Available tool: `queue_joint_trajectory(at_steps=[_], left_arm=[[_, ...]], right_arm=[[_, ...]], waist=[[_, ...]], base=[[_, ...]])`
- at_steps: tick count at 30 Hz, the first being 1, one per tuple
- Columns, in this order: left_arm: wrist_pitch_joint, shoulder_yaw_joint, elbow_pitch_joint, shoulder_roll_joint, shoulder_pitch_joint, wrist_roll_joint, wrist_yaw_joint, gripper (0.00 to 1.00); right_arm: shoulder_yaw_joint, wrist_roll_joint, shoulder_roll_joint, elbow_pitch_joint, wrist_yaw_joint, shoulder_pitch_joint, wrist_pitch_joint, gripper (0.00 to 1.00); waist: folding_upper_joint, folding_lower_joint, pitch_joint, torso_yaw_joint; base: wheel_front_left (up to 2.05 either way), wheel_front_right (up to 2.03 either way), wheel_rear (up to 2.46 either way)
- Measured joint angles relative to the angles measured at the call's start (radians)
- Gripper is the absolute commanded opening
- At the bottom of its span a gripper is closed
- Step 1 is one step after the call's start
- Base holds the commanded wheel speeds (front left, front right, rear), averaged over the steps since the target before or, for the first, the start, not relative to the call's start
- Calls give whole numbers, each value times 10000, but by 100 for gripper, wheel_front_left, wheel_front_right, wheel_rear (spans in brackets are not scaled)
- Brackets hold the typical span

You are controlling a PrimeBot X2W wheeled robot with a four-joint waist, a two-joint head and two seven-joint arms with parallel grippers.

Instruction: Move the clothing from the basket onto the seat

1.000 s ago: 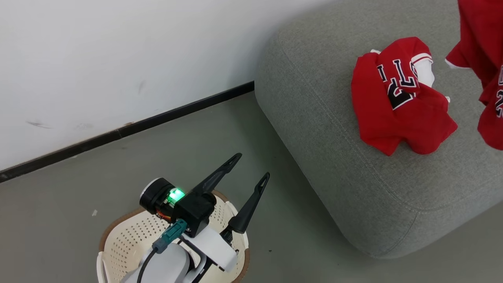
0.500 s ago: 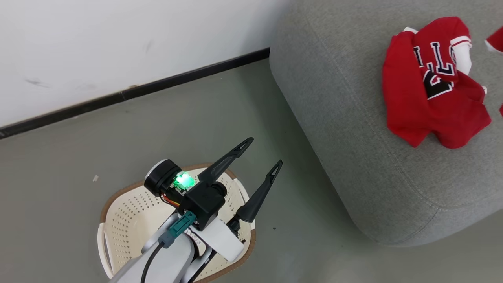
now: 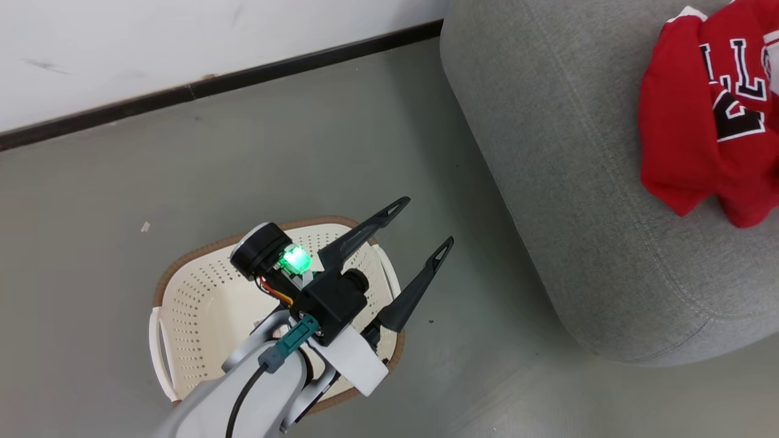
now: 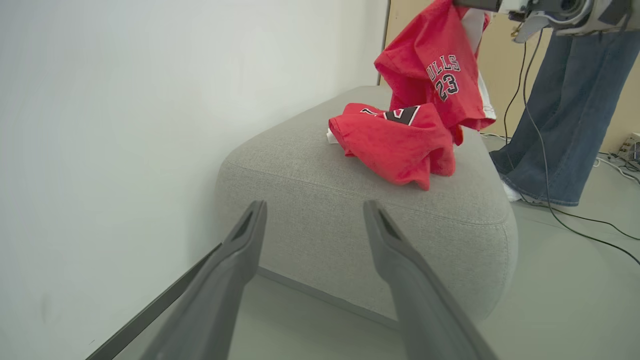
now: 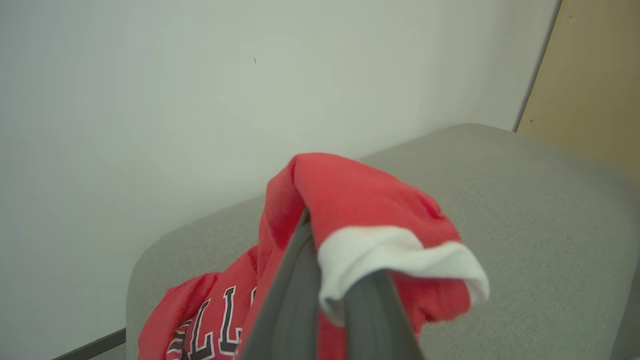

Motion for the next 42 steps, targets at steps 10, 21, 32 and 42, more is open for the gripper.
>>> queue_joint_trajectory(at_steps=[10, 21, 32, 42], left_arm=[[146, -92, -79, 38, -292, 105, -90, 100], [176, -42, 17, 134, -666, 192, -100, 100], [44, 40, 305, 232, -675, 186, -186, 100], [-48, 203, 573, 410, -674, 94, -186, 100]], right_arm=[[393, -326, 1095, 516, 2, 88, -82, 0], [650, -314, 1659, 489, 2, 288, -84, 33], [1080, -322, 1944, -29, 2, 686, -88, 100], [1340, -309, 2441, -654, 2, 1755, -100, 100]], waist=[[0, 0, 643, 129], [0, 0, 1090, -9], [0, 0, 1019, -424], [0, 0, 786, -848]], base=[[0, 0, 0], [0, 0, 0], [0, 0, 0], [0, 0, 0]])
